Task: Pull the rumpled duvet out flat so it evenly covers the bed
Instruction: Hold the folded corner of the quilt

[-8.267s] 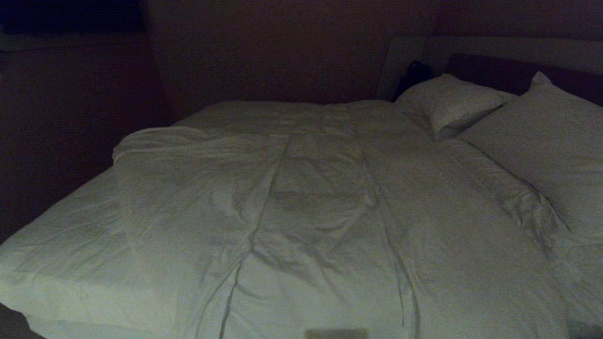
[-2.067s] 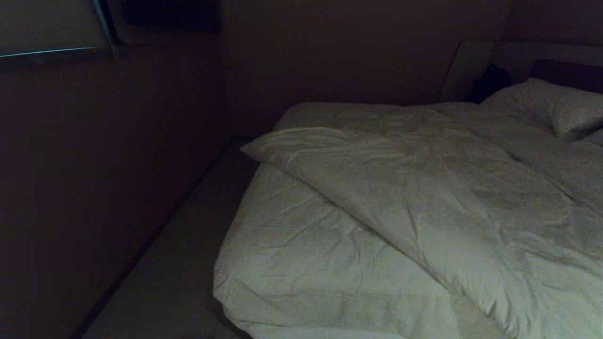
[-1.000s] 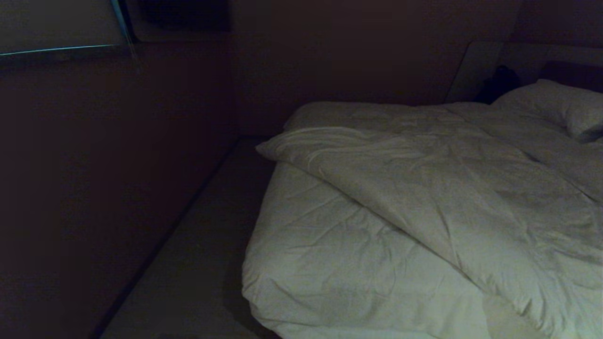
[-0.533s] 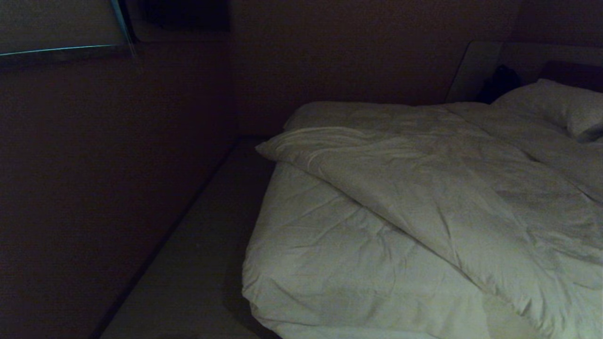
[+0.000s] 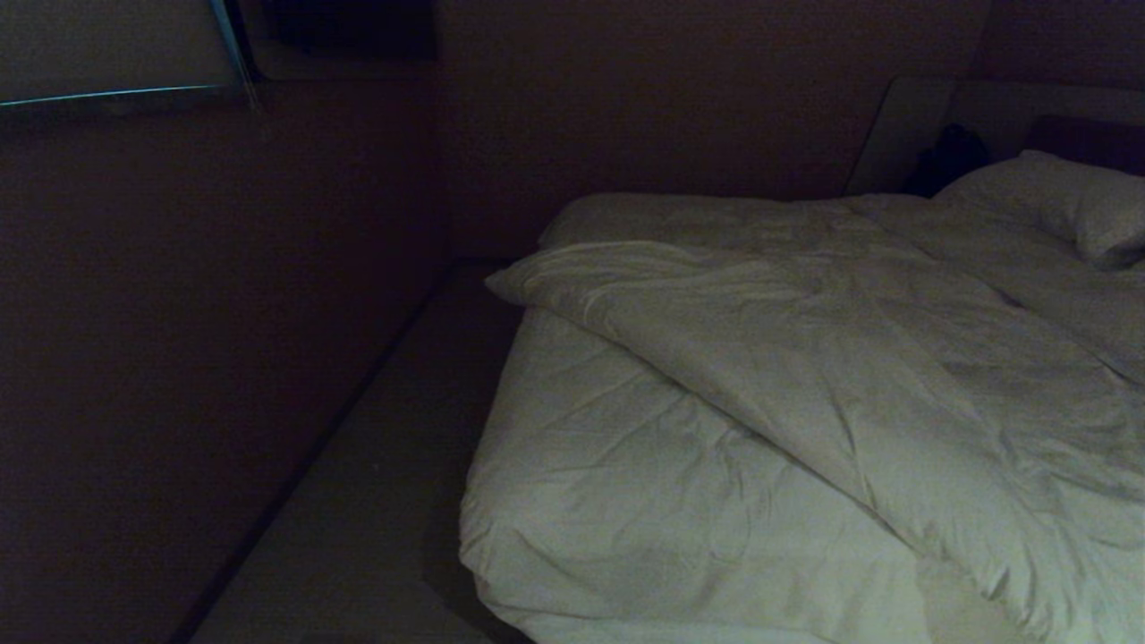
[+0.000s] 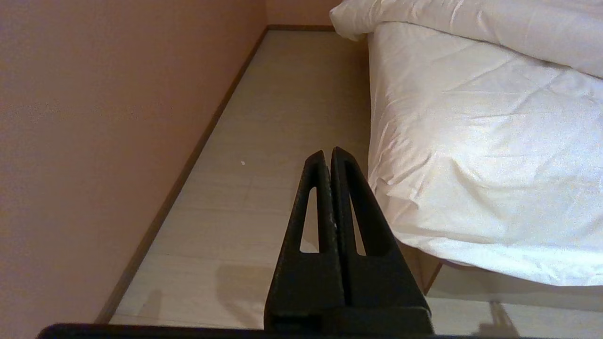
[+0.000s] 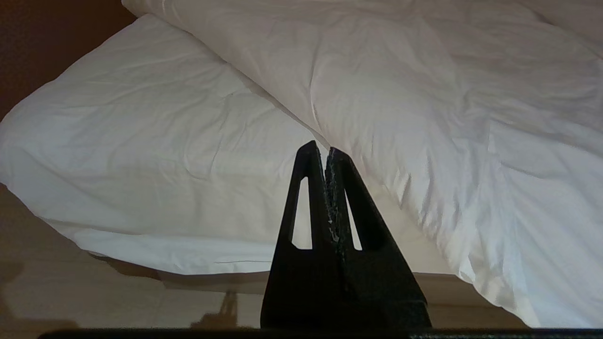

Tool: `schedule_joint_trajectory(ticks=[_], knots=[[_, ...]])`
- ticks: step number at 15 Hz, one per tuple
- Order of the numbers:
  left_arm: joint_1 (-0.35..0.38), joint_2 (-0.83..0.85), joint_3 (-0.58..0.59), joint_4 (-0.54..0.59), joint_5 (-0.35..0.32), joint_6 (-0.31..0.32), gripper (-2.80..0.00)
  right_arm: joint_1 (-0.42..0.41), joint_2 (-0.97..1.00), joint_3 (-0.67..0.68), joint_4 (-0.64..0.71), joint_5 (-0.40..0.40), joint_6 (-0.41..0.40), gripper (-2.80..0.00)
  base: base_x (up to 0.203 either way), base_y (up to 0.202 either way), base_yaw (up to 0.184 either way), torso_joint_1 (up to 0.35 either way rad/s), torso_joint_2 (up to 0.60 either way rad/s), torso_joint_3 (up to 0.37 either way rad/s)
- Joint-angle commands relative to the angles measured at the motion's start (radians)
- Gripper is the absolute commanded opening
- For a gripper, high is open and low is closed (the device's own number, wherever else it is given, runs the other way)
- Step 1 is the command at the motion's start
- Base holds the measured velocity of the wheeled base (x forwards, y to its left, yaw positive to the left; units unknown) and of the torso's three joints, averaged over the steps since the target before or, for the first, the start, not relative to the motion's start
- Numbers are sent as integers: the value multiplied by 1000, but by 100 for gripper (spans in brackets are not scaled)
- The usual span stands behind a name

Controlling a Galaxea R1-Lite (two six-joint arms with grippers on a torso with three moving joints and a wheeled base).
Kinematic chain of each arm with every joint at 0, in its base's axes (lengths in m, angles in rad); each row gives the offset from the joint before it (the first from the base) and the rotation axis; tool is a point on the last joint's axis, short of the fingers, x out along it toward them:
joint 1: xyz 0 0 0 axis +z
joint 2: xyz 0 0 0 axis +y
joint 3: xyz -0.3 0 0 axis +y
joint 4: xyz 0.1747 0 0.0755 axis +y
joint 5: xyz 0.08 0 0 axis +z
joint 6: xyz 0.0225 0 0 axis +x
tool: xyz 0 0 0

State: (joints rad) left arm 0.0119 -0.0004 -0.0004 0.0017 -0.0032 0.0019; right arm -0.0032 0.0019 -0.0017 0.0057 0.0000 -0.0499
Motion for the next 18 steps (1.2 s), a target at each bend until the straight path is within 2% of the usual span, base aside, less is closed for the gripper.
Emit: schedule_joint_trajectory(ticks=[1, 15, 18], knots=[[0, 0, -1, 0, 0, 3, -280, 0, 0, 0, 0, 0, -1, -280, 0, 0, 0, 0, 0, 0], [0, 0, 0, 0, 2, 6, -280, 0, 0, 0, 0, 0, -1, -280, 0, 0, 0, 0, 0, 0], [0, 0, 0, 0, 2, 2, -280, 0, 0, 0, 0, 0, -1, -280, 154, 0, -1, 10, 2, 1]])
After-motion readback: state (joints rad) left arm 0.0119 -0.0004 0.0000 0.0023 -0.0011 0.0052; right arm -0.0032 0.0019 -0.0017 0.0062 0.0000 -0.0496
